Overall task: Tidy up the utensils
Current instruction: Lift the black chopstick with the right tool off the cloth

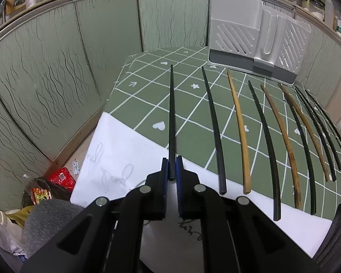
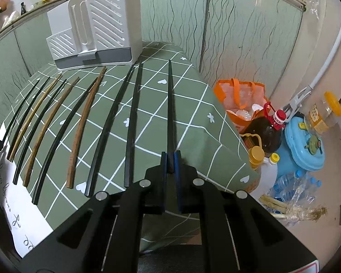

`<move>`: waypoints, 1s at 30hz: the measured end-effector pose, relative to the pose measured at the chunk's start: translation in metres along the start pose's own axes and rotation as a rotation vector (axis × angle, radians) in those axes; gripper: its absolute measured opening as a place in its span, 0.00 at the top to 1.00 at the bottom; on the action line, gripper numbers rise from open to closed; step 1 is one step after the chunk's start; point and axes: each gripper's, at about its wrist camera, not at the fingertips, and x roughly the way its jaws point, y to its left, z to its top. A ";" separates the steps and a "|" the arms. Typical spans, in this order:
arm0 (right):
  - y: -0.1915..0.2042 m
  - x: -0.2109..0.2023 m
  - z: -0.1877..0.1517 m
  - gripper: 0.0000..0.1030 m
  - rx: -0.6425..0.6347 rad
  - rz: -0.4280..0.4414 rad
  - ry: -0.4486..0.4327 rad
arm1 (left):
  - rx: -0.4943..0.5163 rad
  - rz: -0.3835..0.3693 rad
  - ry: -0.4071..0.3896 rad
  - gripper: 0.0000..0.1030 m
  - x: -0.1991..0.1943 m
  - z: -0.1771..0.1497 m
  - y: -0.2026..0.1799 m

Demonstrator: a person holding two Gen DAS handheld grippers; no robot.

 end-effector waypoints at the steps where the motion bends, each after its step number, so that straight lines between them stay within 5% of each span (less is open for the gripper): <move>1: 0.000 -0.001 0.000 0.94 0.002 0.002 -0.003 | 0.003 -0.001 -0.004 0.93 -0.002 0.002 0.000; 30: 0.001 -0.058 0.039 0.94 0.008 0.047 -0.078 | 0.060 -0.042 -0.092 0.92 -0.051 0.042 0.007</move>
